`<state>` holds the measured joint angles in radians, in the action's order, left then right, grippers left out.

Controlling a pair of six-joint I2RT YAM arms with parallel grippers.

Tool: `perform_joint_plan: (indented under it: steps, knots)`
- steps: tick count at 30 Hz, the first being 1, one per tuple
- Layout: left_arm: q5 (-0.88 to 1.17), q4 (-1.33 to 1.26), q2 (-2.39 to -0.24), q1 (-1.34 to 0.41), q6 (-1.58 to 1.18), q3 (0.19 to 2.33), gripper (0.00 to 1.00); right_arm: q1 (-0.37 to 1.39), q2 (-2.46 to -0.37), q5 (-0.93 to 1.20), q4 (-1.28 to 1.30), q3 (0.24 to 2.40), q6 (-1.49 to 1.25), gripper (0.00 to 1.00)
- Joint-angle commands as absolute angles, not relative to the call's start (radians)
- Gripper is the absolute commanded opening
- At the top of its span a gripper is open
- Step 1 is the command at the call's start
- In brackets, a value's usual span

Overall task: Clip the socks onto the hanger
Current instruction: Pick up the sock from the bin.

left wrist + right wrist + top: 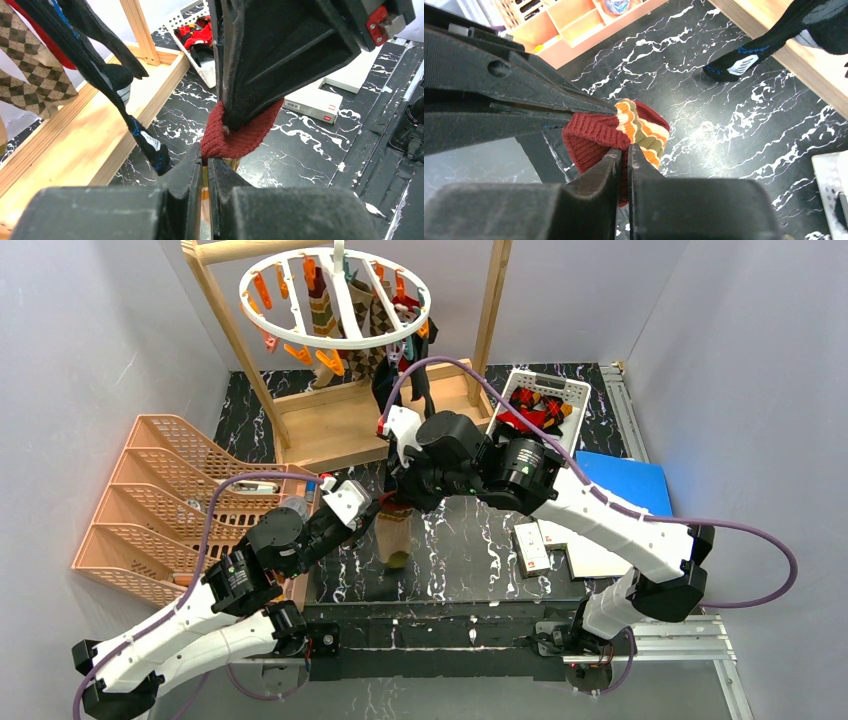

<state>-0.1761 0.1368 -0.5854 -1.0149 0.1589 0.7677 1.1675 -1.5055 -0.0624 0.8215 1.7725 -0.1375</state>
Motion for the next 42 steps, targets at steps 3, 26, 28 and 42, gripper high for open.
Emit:
perform_joint_plan:
  steps: [3, 26, 28, 42]
  knots:
    - [-0.22, 0.124, -0.565, -1.019, 0.159, 0.802, 0.24, 1.167, -1.503, -0.222, 0.796, 1.794, -0.213, 0.01]
    - [-0.102, -0.087, -0.638, -1.019, 0.335, 0.786, 0.61, 0.989, -1.439, 0.029, 0.638, 1.718, -0.624, 0.01]
    - [-0.108, -0.103, -0.643, -1.019, 0.35, 0.779, 0.59, 0.985, -1.437, 0.042, 0.637, 1.715, -0.637, 0.01]
    - [-0.117, -0.137, -0.667, -1.019, 0.401, 0.756, 0.34, 0.968, -1.414, 0.124, 0.596, 1.678, -0.694, 0.01]
